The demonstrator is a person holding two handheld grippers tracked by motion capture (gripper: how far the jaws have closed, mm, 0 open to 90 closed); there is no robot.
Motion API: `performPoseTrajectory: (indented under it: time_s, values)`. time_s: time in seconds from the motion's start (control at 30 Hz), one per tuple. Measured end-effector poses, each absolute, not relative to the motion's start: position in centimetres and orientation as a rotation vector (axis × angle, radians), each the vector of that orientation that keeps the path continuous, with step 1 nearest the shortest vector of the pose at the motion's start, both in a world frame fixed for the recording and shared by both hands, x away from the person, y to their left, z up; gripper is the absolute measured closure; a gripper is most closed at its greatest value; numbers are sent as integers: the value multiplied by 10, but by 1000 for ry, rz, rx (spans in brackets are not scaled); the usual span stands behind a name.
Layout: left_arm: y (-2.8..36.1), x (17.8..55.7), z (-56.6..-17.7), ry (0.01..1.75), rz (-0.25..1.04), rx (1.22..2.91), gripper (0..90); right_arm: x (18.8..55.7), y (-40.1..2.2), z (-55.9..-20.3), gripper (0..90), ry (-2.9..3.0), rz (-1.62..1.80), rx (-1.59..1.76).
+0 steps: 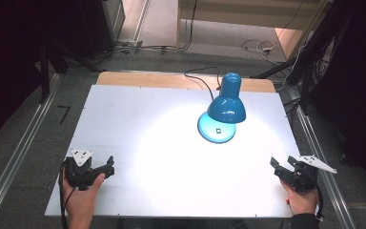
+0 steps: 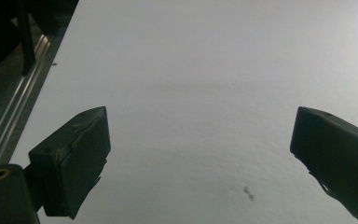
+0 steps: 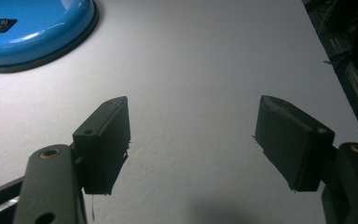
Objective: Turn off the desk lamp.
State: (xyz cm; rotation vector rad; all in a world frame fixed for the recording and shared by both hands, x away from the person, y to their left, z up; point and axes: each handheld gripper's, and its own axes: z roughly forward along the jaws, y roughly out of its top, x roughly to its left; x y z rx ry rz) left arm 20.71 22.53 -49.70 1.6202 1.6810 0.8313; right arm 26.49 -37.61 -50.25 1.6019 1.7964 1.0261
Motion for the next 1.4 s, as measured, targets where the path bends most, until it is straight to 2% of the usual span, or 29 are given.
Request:
performPoseTrajectory:
  time_s: [0.13, 0.53, 1.4]
  values:
    - [225, 204, -498, 1682, 778, 1619, 55, 264, -374, -502, 249, 1796, 1027, 1606]
    - [230, 199, -494, 1673, 808, 1590, 58, 266, -362, -501, 249, 1826, 1032, 1576]
    - [231, 197, -494, 1647, 781, 1578, 58, 276, -331, -496, 250, 1868, 1059, 1521]
